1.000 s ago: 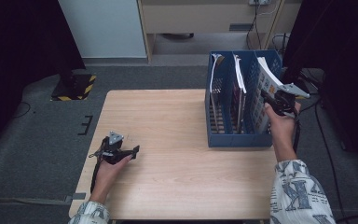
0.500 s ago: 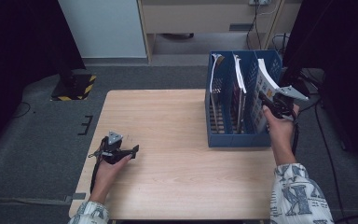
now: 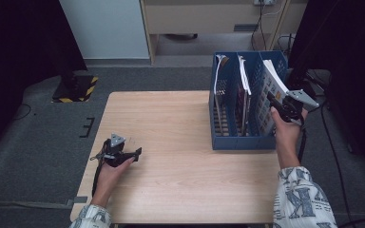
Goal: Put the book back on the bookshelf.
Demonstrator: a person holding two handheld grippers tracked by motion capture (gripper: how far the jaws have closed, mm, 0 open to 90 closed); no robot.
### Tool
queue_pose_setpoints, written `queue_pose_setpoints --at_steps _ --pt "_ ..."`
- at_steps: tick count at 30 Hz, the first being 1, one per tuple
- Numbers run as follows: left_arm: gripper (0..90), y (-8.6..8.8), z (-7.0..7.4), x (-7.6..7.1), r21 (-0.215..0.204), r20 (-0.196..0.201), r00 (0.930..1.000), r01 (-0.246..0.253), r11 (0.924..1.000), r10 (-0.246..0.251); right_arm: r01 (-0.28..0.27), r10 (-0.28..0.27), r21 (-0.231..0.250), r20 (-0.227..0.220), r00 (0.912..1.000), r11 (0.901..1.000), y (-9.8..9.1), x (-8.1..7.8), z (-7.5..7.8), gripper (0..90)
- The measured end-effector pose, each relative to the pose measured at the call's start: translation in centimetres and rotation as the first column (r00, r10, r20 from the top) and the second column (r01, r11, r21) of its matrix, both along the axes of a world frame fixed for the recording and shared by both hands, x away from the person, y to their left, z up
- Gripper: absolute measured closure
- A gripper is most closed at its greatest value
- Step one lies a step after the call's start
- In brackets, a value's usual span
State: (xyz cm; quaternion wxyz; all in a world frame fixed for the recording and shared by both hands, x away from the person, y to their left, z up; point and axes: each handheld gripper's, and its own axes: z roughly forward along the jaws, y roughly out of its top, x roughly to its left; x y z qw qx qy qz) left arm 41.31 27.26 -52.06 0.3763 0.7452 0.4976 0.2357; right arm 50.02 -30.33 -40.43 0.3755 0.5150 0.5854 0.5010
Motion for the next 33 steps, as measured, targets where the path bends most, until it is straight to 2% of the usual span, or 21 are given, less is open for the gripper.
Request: queue_pose_setpoints --at_steps 5,9,12,17,24,33 --pt "13.4 0.0 0.0 0.0 0.001 0.001 1.0 0.002 1.0 -0.002 0.002 -0.002 0.003 0.006 1.0 1.0 -0.2 -0.1 0.3 71.7" --pt "13.4 0.0 0.0 0.0 0.003 -0.001 1.0 0.002 1.0 -0.002 -0.003 0.003 0.003 0.032 0.9995 1.0 -0.2 -0.3 1.0 71.8" --pt "13.4 -0.1 0.0 0.0 0.002 0.001 1.0 0.003 1.0 -0.003 -0.012 0.013 -0.021 0.022 0.9997 0.9997 0.0 -0.3 1.3 72.6" --pt "13.5 -0.1 0.0 0.0 0.004 -0.001 1.0 0.002 1.0 -0.002 -0.018 0.019 -0.023 0.026 0.9995 0.9996 0.2 -0.2 1.2 72.8" --pt "13.5 0.0 0.0 0.0 0.003 0.001 1.0 0.003 1.0 -0.003 -0.028 0.027 0.012 0.037 0.999 0.9995 0.6 0.2 1.3 72.9" --pt "13.6 -0.1 0.0 0.0 0.001 0.002 1.0 0.003 1.0 -0.003 -0.027 0.027 0.008 0.034 0.9991 0.9996 0.7 0.3 1.4 73.0"
